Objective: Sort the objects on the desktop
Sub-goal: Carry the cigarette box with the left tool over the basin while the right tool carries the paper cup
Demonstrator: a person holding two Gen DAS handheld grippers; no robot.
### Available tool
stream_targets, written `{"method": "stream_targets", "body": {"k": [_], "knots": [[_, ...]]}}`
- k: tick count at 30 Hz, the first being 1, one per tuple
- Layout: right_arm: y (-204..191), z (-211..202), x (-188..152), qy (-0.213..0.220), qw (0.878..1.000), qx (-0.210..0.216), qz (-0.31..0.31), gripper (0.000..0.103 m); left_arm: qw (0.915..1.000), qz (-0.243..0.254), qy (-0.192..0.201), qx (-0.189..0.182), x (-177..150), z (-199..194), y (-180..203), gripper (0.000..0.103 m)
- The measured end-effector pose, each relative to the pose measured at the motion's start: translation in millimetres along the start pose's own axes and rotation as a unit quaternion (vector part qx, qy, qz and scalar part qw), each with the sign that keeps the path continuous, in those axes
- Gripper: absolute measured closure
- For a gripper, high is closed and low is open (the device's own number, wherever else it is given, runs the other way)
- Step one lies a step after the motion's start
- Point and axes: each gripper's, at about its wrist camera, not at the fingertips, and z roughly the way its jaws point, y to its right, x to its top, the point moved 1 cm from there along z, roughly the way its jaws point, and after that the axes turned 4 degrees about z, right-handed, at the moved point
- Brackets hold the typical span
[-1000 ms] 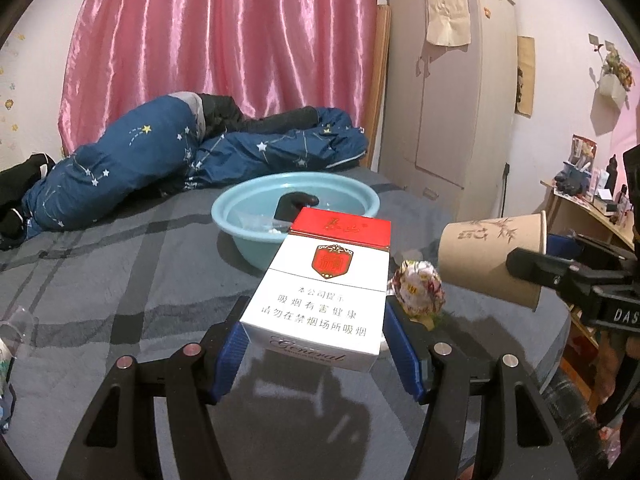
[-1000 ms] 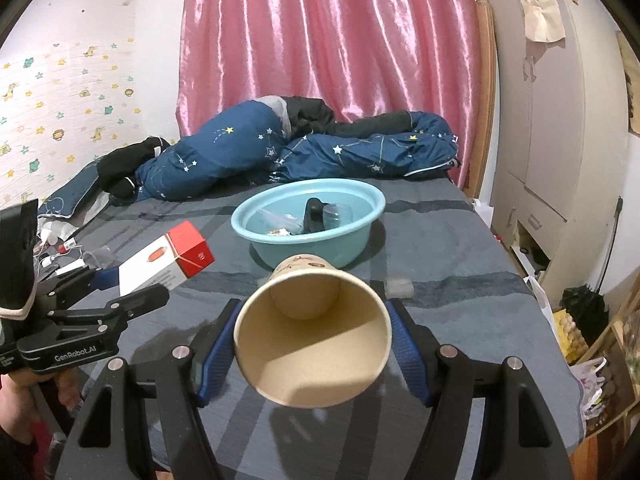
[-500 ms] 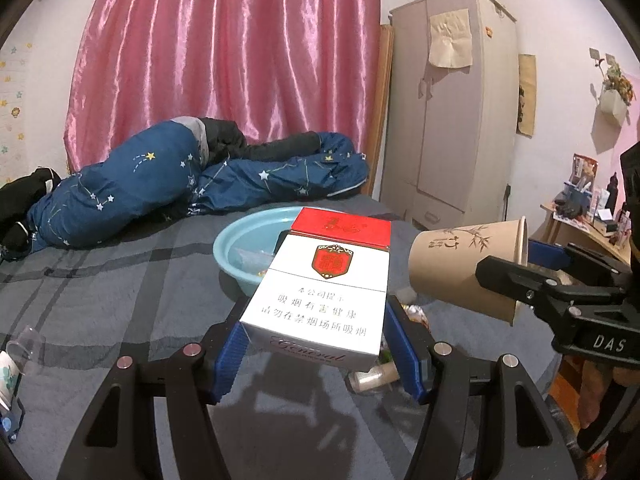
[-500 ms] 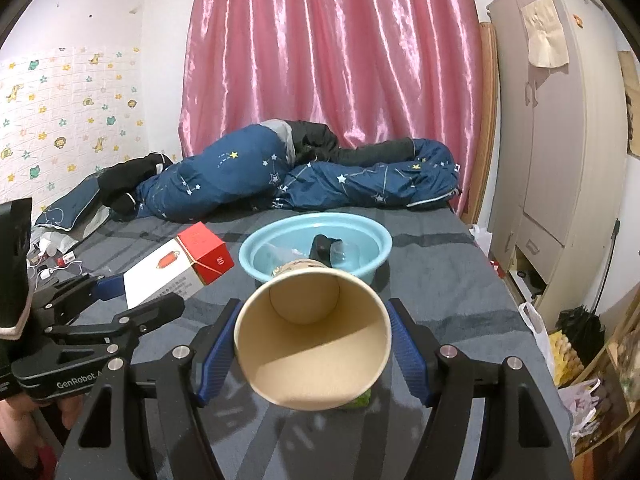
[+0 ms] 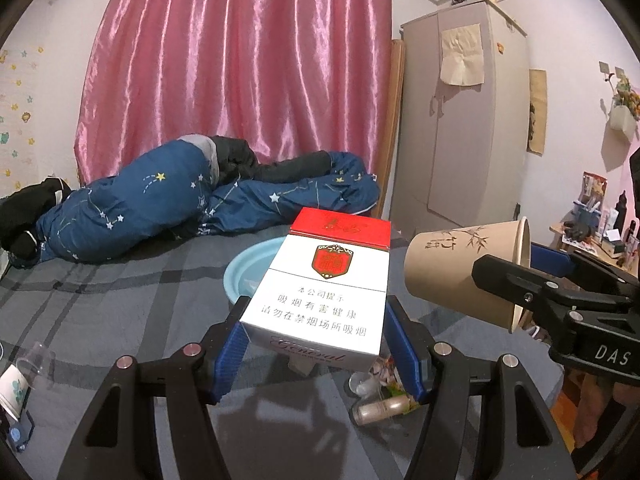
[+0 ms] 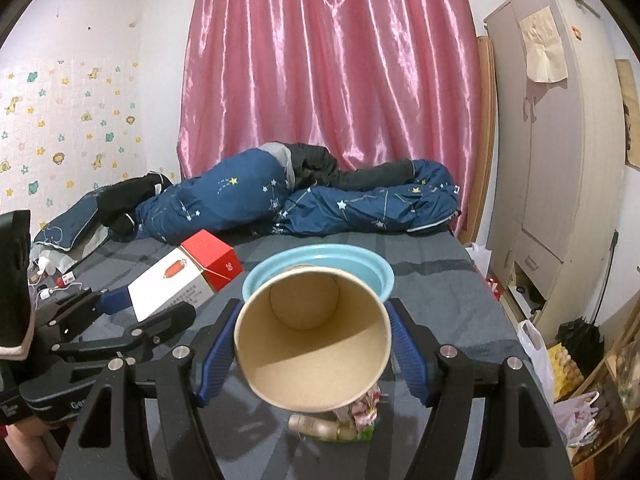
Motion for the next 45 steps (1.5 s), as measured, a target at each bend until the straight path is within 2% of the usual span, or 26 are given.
{"method": "stream_targets", "body": {"k": [7,16,25,45], "knots": [[-2,7,16,0.005,1.000,-0.002,0.004,0.028,0.9999,-0.003,0.007,0.009,14,5,-4,0.034],[5,27,37,0.003,1.000,-0.001,0.015,0.028,0.9999,-0.005,-0.001,0.014,29,32,-12,0.034],[10,61,56,-0.005,1.000,0.001,0.014,0.028,0.9997,-0.011,-0.014,0.016,38,62,-28,0.034],[16,142,77,-0.036,0.999,-0.003,0.018,0.028,0.9985,-0.028,-0.045,0.012,50,135,-57,0.034]]}}
